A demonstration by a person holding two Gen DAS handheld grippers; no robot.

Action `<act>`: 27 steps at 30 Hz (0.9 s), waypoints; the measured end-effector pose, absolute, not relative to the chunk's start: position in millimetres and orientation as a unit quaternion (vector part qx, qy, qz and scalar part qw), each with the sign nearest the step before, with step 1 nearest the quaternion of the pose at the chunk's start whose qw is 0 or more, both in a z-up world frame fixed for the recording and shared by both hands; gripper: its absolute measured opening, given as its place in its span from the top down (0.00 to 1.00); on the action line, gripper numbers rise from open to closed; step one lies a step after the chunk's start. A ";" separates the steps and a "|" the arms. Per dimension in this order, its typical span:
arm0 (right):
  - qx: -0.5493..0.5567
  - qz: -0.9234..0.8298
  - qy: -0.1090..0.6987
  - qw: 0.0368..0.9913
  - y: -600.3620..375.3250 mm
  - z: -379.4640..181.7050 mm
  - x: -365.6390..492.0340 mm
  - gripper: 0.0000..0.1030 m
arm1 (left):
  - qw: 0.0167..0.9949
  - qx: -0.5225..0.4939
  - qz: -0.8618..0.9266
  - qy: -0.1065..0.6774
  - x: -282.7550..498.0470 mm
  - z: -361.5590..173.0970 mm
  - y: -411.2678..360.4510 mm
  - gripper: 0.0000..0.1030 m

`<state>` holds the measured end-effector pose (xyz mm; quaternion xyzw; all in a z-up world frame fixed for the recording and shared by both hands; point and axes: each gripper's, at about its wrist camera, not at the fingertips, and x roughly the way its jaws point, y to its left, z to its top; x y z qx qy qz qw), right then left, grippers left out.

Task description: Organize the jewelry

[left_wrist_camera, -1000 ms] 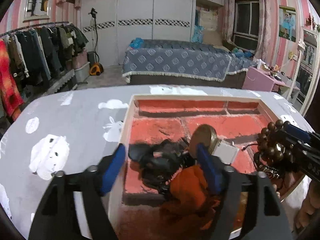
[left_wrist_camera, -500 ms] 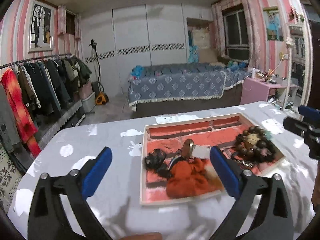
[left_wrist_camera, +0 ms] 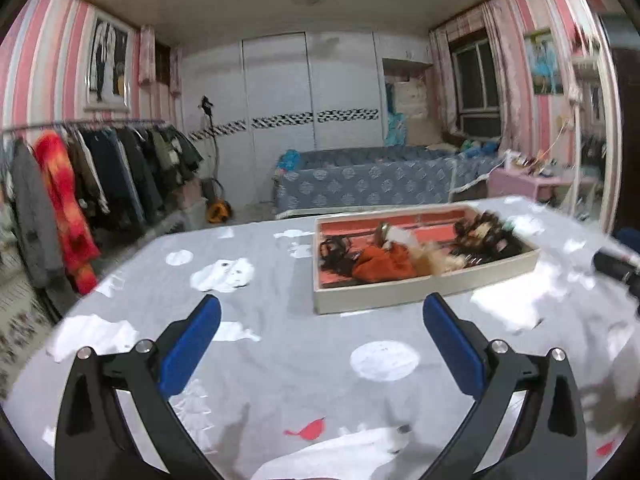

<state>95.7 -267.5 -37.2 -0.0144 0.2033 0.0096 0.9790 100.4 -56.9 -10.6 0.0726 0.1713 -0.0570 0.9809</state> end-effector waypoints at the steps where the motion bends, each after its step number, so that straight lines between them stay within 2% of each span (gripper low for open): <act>1: -0.012 0.009 0.201 0.979 -266.2 -37.4 95.1 0.05 | 0.982 0.075 -0.050 0.166 98.3 -11.3 -56.7 0.04; 9: -0.033 0.011 0.182 0.983 -256.0 -45.9 87.6 0.05 | 0.988 0.069 -0.048 0.132 85.1 -13.2 -54.5 0.04; 22: -0.006 0.006 0.122 0.993 -268.3 -39.2 63.7 0.05 | 0.990 0.057 -0.054 0.120 78.8 -12.5 -50.0 0.04; 27: -0.005 0.003 0.132 0.991 -268.3 -41.1 66.0 0.05 | 0.990 0.052 -0.053 0.120 79.8 -11.7 -48.0 0.04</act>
